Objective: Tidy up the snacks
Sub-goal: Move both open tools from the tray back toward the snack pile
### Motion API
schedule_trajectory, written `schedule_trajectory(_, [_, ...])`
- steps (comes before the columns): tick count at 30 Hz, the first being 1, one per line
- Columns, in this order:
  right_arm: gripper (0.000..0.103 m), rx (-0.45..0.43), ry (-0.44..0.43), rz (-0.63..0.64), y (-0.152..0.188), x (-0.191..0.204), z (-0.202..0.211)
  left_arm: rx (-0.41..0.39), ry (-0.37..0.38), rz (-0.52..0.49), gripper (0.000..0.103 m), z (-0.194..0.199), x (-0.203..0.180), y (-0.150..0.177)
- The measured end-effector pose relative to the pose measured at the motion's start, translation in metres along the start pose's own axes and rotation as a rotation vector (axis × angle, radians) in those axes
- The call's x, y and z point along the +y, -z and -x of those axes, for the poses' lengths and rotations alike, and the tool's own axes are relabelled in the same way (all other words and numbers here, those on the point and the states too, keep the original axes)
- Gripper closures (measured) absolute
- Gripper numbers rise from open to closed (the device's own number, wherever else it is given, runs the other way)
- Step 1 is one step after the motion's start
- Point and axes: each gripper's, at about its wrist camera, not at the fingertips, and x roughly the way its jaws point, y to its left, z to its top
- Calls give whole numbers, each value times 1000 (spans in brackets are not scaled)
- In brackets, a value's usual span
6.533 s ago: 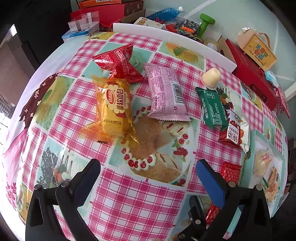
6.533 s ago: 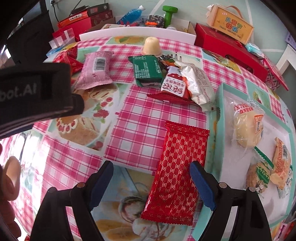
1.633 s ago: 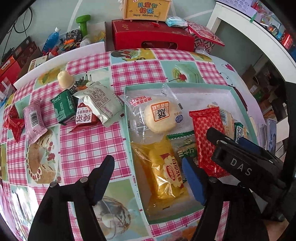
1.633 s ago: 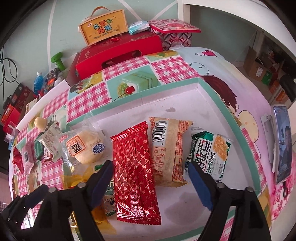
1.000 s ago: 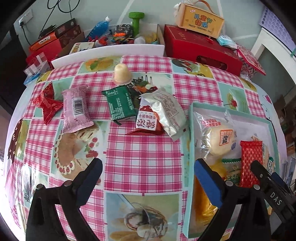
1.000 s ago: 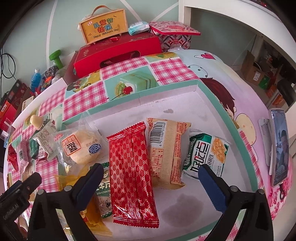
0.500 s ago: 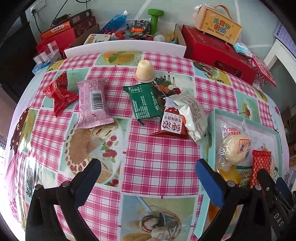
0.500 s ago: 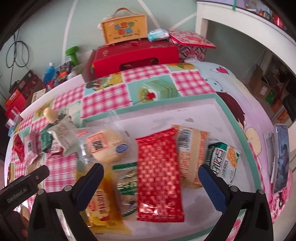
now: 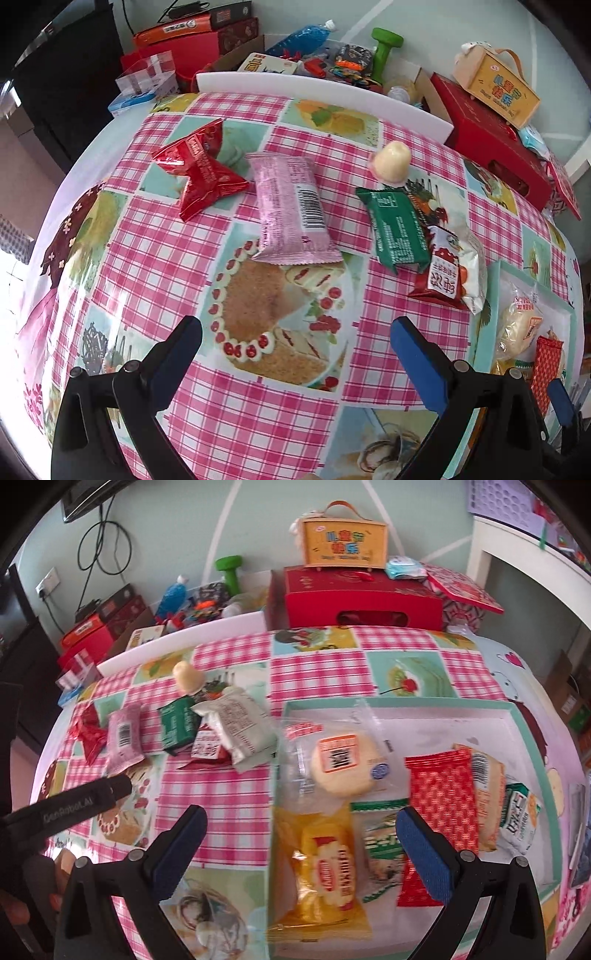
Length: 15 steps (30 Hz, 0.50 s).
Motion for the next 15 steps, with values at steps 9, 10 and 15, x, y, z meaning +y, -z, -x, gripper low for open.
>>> schedule_trajectory(9, [0, 17, -24, 50, 3, 24, -11, 9, 20, 45, 2, -3, 21, -3])
schedule_trajectory(10, [0, 19, -26, 50, 3, 25, -13, 12, 24, 42, 2, -4, 21, -3])
schedule_trajectory(15, [0, 22, -22, 42, 1, 29, -20, 17, 48, 22, 2, -8, 20, -7])
